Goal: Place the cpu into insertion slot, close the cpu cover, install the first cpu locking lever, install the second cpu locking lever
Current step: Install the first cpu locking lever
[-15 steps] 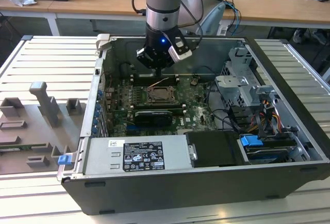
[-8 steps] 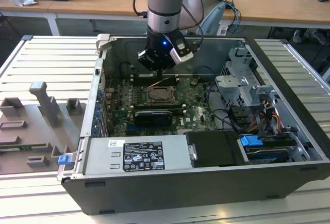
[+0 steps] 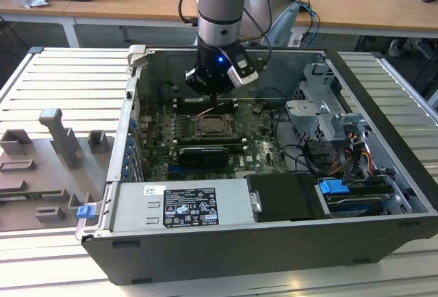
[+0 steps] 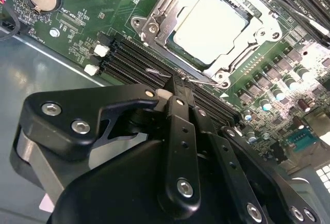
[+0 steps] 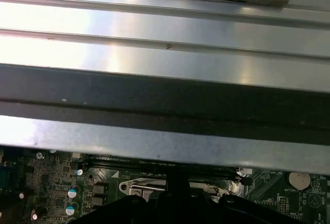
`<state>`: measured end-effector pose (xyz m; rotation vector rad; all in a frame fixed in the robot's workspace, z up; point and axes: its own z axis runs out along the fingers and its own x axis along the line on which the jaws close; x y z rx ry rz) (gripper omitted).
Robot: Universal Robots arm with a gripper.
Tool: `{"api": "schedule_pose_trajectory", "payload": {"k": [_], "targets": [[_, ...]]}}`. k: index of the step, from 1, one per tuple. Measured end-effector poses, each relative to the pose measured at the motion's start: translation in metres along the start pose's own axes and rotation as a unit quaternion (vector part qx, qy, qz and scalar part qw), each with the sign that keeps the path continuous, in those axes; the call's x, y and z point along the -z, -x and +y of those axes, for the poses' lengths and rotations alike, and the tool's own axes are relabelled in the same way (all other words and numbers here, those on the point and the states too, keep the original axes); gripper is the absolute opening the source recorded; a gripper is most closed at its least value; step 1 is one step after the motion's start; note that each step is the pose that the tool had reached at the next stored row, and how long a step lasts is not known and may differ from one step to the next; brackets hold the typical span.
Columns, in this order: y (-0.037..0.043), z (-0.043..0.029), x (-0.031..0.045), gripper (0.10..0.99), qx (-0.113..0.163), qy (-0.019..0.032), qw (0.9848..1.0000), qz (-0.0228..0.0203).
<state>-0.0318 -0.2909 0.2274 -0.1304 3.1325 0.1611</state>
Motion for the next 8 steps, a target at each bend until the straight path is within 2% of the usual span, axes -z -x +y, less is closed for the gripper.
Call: {"api": "schedule_pose_trajectory", "payload": {"k": [8], "targets": [[0.0061, 0.0008, -0.0038, 0.106, 0.0, 0.0, 1.0, 0.0]]}}
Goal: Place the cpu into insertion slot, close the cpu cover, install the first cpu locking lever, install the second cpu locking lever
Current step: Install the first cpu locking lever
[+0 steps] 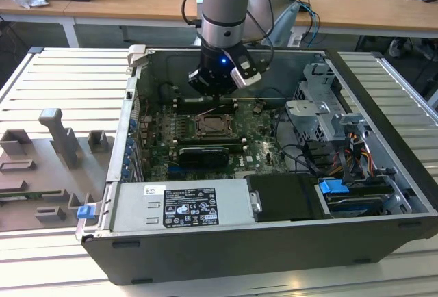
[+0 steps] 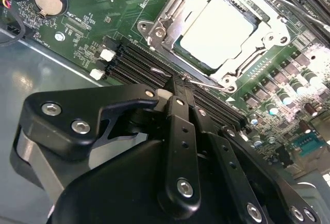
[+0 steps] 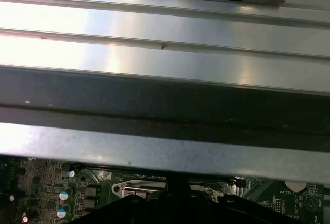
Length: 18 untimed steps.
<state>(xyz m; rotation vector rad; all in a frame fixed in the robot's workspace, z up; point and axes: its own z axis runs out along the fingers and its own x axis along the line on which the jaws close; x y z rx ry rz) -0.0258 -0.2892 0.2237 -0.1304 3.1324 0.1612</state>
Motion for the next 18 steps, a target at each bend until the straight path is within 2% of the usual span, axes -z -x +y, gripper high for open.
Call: {"api": "schedule_pose_trajectory", "payload": {"k": [11, 18], "targets": [[0.0072, -0.0008, -0.0089, 0.106, 0.0, 0.0, 1.0, 0.0], [0.0091, -0.0016, -0.0149, 0.106, 0.0, -0.0003, 1.0, 0.0001]]}}
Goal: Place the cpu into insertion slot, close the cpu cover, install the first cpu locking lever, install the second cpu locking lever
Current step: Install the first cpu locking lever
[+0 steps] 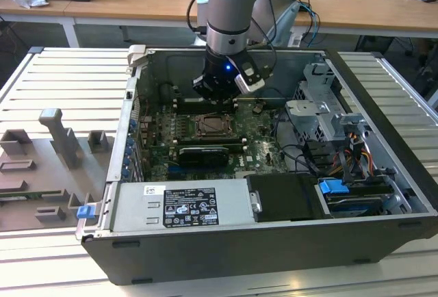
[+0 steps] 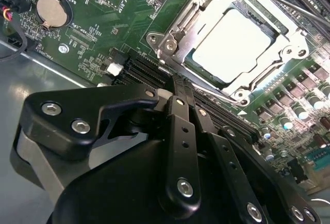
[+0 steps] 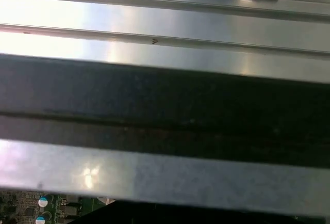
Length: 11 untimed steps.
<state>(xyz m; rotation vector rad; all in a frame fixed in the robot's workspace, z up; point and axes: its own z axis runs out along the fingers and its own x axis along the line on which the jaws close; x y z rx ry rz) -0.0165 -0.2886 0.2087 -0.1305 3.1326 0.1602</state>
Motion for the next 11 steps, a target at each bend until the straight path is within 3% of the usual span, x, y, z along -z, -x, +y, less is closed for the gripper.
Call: {"api": "schedule_pose_trajectory", "payload": {"k": [11], "targets": [[0.0015, -0.0009, -0.0071, 0.106, 0.0, -0.0049, 1.0, 0.0004]]}}
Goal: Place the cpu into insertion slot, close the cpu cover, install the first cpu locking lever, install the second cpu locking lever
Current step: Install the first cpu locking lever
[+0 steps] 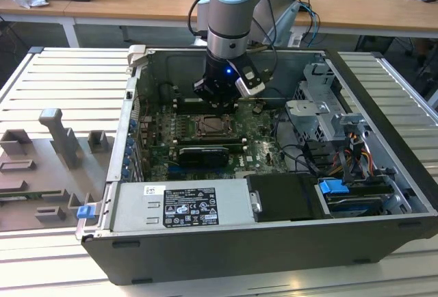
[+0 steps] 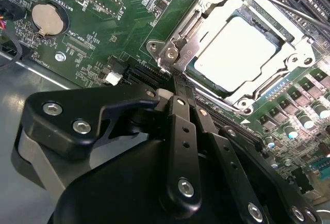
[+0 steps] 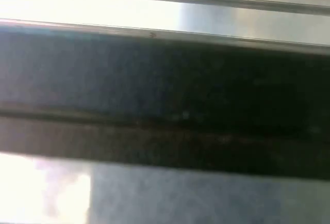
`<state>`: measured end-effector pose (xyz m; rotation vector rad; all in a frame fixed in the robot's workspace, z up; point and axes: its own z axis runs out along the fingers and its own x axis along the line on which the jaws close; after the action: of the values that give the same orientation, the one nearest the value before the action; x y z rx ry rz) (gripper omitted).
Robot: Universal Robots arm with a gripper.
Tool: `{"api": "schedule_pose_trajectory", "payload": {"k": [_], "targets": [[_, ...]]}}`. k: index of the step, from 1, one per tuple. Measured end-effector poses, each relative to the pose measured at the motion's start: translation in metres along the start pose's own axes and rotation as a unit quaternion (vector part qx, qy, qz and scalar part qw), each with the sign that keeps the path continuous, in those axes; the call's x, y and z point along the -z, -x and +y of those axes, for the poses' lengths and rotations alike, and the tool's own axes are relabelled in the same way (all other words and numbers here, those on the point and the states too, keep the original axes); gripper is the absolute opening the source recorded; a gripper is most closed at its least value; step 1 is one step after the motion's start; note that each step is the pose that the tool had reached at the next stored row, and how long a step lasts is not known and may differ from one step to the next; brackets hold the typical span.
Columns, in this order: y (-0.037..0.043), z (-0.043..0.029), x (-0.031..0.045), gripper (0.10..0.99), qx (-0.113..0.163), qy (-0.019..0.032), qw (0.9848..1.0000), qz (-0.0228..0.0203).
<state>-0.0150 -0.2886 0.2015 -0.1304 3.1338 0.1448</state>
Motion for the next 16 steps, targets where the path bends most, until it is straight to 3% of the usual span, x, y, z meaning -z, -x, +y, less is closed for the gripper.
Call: {"api": "schedule_pose_trajectory", "payload": {"k": [4, 16], "targets": [[0.0001, 0.0008, 0.0091, 0.106, 0.0, 0.0001, 1.0, 0.0], [-0.0005, -0.0059, 0.0097, 0.106, 0.0, 0.0001, 1.0, 0.0]]}}
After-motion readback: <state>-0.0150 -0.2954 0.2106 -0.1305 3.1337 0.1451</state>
